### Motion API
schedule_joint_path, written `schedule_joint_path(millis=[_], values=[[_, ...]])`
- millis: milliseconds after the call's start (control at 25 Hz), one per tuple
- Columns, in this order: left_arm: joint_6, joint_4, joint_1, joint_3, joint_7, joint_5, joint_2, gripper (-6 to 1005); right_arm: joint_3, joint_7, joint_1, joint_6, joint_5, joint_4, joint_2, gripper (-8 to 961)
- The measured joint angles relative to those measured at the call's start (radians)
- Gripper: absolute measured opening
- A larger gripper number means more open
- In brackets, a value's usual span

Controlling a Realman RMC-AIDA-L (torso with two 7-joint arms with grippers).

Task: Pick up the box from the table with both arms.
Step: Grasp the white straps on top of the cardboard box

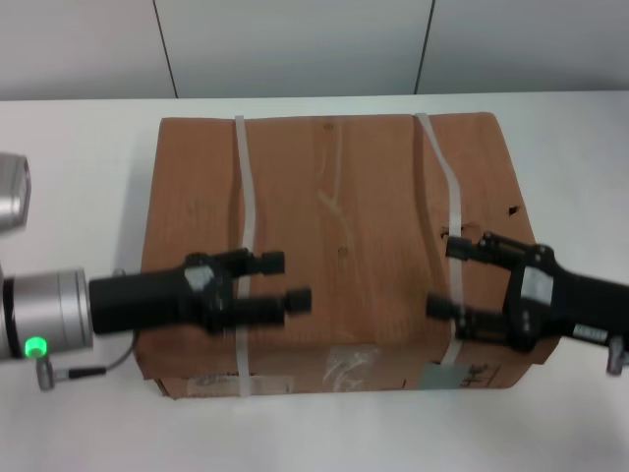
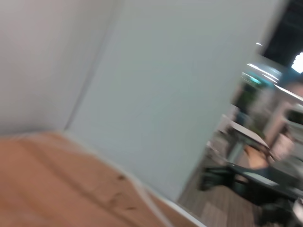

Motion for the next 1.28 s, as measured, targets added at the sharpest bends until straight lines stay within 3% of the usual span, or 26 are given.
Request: schedule_joint_path(millis=[80, 120, 160, 280, 480, 640, 920, 1080, 1280], values=[[-0.044, 0.001, -0.023, -0.004, -0.158, 0.001, 0.013, 868, 0.014, 0.142, 0.015, 0.003, 0.001, -0.010, -0.002, 853], [-0.062, 0.009, -0.049, -0.007, -0.310, -0.005, 0.035, 868, 0.043, 0.362, 0.032, -0.001, 0.001, -0.019, -0.010, 852], [-0.062, 0.009, -0.049, -0.007, -0.310, -0.005, 0.035, 867, 0.043, 0.362, 0.032, -0.001, 0.001, -0.019, -0.010, 852], [-0.061, 0.011, -0.066, -0.025, -0.400, -0.012, 0.053, 867, 0.065, 0.520, 0.038, -0.020, 0.001, -0.025, -0.036, 852], [-0.081, 0.004, -0.073, -0.114, -0.590, -0.006, 0.073, 866, 0.118, 0.739, 0.049, -0.019, 0.001, -0.020, -0.068, 851], [-0.141, 0.002, -0.074, -0.115, -0.668, 0.005, 0.083, 865, 0.138, 0.797, 0.038, 0.011, -0.005, -0.017, -0.077, 851], [-0.206, -0.014, -0.080, -0.113, -0.712, 0.087, 0.080, 864, 0.132, 0.816, 0.038, 0.117, -0.050, -0.013, -0.075, 850], [-0.242, -0.022, -0.099, -0.111, -0.713, 0.137, 0.062, 864, 0.128, 0.820, 0.041, 0.166, -0.066, -0.013, -0.070, 835], [-0.278, -0.028, -0.113, -0.111, -0.706, 0.173, 0.039, 863, 0.110, 0.814, 0.063, 0.241, -0.091, -0.013, -0.048, 817]])
